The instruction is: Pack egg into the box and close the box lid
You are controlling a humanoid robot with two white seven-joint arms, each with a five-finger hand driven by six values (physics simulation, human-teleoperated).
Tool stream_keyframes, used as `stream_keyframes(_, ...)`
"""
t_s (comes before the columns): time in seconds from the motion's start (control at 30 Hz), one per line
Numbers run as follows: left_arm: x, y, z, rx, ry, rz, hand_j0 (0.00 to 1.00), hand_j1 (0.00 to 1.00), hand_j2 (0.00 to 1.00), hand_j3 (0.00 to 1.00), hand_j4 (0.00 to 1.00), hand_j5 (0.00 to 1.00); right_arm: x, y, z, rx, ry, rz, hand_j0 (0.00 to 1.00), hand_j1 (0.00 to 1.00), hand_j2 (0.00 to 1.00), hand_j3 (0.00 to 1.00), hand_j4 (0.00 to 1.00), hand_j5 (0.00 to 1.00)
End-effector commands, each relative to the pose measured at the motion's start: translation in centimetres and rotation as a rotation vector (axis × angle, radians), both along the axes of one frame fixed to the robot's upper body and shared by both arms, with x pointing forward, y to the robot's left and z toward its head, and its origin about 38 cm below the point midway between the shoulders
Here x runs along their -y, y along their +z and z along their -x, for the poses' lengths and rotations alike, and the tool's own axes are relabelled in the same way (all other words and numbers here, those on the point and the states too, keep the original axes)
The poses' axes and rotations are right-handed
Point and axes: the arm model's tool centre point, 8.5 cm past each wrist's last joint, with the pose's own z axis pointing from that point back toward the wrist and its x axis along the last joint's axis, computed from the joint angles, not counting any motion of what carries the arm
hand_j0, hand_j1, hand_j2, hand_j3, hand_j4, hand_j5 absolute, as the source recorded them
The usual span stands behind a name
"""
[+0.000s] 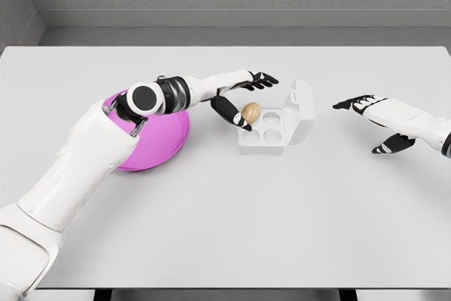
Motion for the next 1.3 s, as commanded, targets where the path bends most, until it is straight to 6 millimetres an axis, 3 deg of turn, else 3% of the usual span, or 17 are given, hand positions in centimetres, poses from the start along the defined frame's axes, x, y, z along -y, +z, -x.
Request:
stream_keyframes(0.0, -0.2, 0.0, 0.0, -0.02, 0.0, 0.024, 0.94, 0.94, 0.94, 0.94, 0.94, 0.94, 0.0, 0.1, 0.0, 0.001, 0.0, -0.005, 1.0, 1.0, 1.0, 1.0, 1.0, 1.0)
stream_keyframes(0.23, -1.3, -0.8, 0.2, -0.077, 0.025, 0.039, 0.94, 0.94, 0.94, 0.94, 0.94, 0.94, 0.0, 0.0, 0.0, -0.001, -0.001, -0.004, 1.0, 1.0, 1.0, 1.0, 1.0, 1.0)
stream_keyframes(1.27, -1.3, -0.8, 1.8, -0.105, 0.0, 0.08, 0.94, 0.94, 0.94, 0.94, 0.94, 0.94, 0.0, -0.1, 0.1, -0.004, 0.0, -0.002, 1.0, 1.0, 1.0, 1.0, 1.0, 1.0)
